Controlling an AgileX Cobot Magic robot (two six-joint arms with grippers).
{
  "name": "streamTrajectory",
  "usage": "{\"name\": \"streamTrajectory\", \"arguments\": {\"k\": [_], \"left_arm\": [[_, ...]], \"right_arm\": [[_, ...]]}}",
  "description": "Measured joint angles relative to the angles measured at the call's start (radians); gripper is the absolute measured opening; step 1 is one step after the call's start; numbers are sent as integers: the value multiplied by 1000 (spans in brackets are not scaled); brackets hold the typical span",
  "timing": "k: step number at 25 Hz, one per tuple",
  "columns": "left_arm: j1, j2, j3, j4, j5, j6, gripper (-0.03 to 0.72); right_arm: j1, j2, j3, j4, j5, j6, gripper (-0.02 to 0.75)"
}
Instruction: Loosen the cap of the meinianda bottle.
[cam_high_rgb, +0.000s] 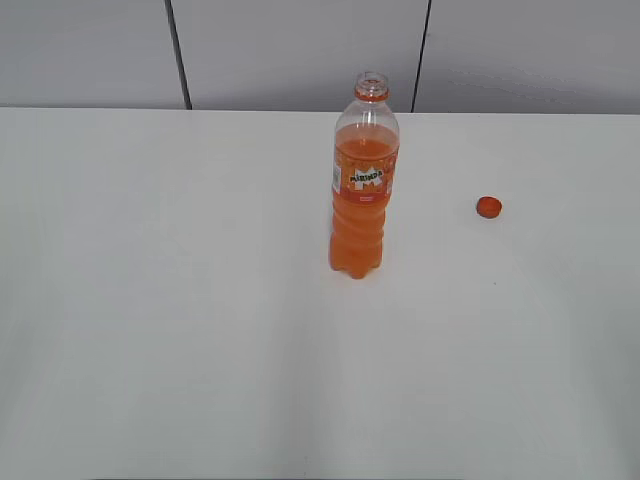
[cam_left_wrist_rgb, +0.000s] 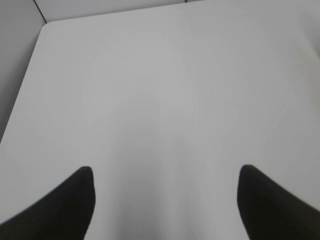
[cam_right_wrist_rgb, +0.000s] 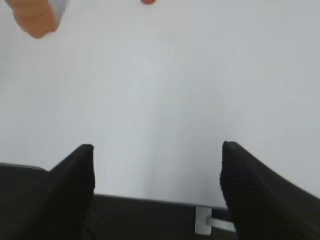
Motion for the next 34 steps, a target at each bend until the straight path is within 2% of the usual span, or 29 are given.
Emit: {"name": "streamTrajectory", "arguments": {"k": [6,15,21,34], "left_arm": [[0,-132,1,-7,0,0,534],[0,-180,2,-9,1,0,531],[0,-180,2,-9,1,0,507],[0,-180,2,-9,1,0,502]], "right_arm": [[0,-180,0,-4,0,0,584],[0,-188,0,-14,0,5,544],[0,-188,0,-15,0,5,541],[0,-188,0,-15,0,5,536]]}}
